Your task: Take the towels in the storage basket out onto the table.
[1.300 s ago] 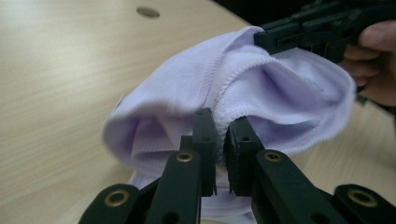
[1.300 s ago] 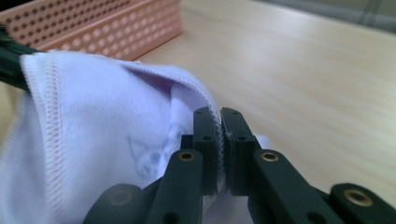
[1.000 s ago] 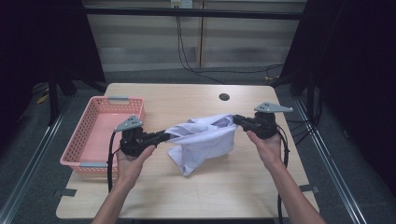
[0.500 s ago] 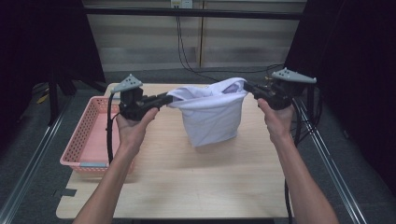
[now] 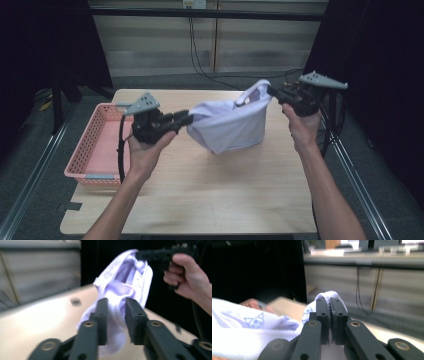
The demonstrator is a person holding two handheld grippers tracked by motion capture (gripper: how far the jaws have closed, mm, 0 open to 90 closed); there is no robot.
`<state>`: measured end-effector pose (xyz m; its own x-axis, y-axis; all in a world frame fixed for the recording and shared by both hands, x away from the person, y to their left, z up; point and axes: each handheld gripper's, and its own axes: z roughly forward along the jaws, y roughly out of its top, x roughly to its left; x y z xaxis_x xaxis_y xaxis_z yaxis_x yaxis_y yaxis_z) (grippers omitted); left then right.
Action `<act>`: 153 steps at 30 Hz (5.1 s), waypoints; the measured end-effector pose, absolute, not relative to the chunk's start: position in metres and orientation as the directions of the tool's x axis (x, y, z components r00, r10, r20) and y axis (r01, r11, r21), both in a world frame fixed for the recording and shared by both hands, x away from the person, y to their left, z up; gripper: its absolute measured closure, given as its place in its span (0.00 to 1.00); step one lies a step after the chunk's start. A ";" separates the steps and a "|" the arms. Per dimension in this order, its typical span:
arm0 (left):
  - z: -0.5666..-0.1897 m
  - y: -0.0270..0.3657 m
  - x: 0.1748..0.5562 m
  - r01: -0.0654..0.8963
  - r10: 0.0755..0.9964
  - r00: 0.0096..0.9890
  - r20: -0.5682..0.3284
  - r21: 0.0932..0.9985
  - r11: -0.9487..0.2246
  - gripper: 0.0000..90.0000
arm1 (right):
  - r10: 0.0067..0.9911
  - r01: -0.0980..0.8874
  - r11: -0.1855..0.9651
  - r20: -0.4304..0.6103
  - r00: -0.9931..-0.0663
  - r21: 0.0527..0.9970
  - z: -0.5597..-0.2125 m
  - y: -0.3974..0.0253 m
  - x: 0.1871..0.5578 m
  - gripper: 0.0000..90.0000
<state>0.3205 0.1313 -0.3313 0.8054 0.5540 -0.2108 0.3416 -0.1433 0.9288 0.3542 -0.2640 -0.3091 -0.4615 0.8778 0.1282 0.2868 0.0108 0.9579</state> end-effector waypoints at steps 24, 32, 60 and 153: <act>-0.484 0.055 0.407 0.603 0.562 0.731 -0.387 0.751 -0.268 0.90 | 0.895 0.470 0.020 0.194 -0.402 0.883 -0.413 -0.317 0.328 0.95; -0.407 0.121 0.401 0.494 0.630 0.704 -0.327 0.864 -0.104 0.92 | 0.923 0.407 -0.032 0.183 -0.338 0.913 -0.377 -0.340 0.345 0.95; -0.445 0.136 0.328 0.525 0.477 0.805 -0.352 0.797 -0.299 0.59 | 0.907 0.498 0.018 0.196 -0.373 0.867 -0.436 -0.351 0.322 0.66; -0.482 0.138 0.317 0.571 0.578 0.764 -0.288 0.719 -0.396 0.41 | 0.609 0.469 0.572 0.035 -0.792 0.673 -0.496 -0.257 0.187 0.51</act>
<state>0.3172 0.1381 -0.4821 0.7637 0.5776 -0.2883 0.5709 -0.3958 0.7193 0.1874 -0.2569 -0.4963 -0.7925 0.6089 0.0349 0.4689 0.5716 0.6733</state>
